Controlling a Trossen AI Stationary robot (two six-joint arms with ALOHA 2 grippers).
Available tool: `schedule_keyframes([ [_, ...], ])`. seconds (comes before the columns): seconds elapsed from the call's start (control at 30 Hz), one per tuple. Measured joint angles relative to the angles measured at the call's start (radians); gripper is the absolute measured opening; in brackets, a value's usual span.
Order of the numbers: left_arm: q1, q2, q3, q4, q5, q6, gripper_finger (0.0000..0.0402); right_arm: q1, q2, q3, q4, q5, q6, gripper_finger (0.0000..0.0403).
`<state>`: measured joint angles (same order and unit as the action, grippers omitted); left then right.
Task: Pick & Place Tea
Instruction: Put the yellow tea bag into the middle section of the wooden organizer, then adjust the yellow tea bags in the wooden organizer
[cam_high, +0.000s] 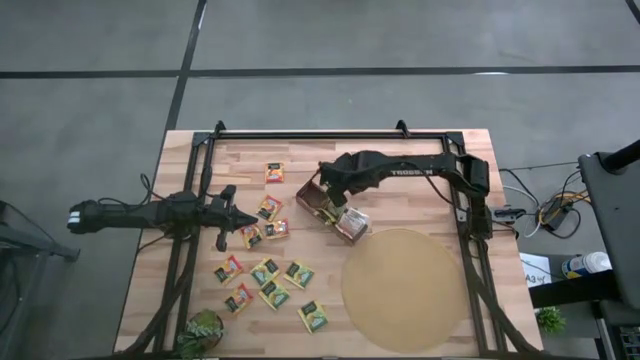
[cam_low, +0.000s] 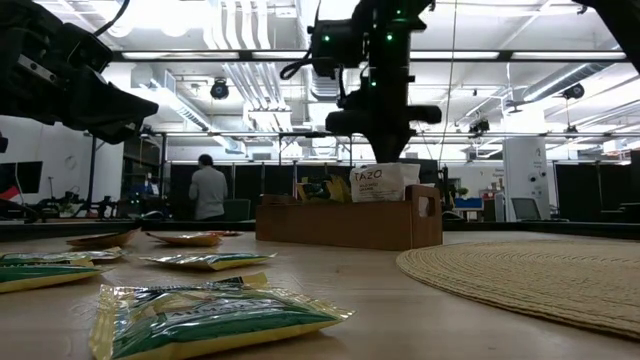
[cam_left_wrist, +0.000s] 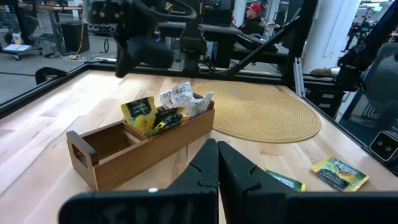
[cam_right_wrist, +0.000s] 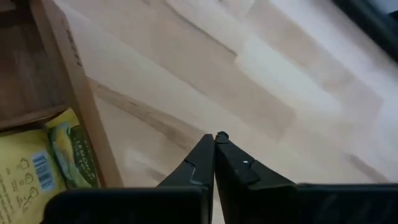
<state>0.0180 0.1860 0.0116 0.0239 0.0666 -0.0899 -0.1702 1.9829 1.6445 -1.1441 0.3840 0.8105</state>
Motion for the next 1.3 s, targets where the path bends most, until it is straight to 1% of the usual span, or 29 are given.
schedule_keyframes([
  [0.2,0.000,0.000,0.000,0.000,0.000,0.000,0.0000,-0.009,0.019,-0.006,0.041,-0.103,-0.099,0.0008],
  [0.3,0.000,0.000,0.000,0.000,0.000,0.000,0.0000,-0.009,0.034,-0.019,0.072,-0.173,-0.132,0.0008],
  [0.43,0.000,0.000,0.000,0.000,0.000,0.000,0.0000,0.002,0.039,-0.023,0.108,-0.185,-0.137,0.0008],
  [0.5,0.000,0.000,0.000,0.000,0.000,0.000,0.0000,0.006,0.039,-0.021,0.117,-0.211,-0.148,0.0008],
  [0.77,0.000,0.000,0.000,0.000,0.000,0.000,0.0000,0.006,0.039,-0.019,0.201,-0.362,-0.217,0.0008],
  [0.93,0.000,0.000,0.000,0.000,0.000,0.000,0.0000,0.009,0.039,-0.019,0.271,-0.503,-0.238,0.0008],
  [1.03,0.000,0.000,0.000,0.000,0.000,0.000,0.0000,0.016,0.037,-0.018,0.289,-0.513,-0.234,0.0008],
  [1.13,0.000,0.000,0.000,0.000,0.000,0.000,0.0000,0.022,0.028,-0.018,0.287,-0.487,-0.230,0.0008],
  [1.3,0.000,0.000,0.000,0.000,0.000,0.000,0.0000,0.023,-0.004,-0.018,0.288,-0.476,-0.229,0.0008],
])
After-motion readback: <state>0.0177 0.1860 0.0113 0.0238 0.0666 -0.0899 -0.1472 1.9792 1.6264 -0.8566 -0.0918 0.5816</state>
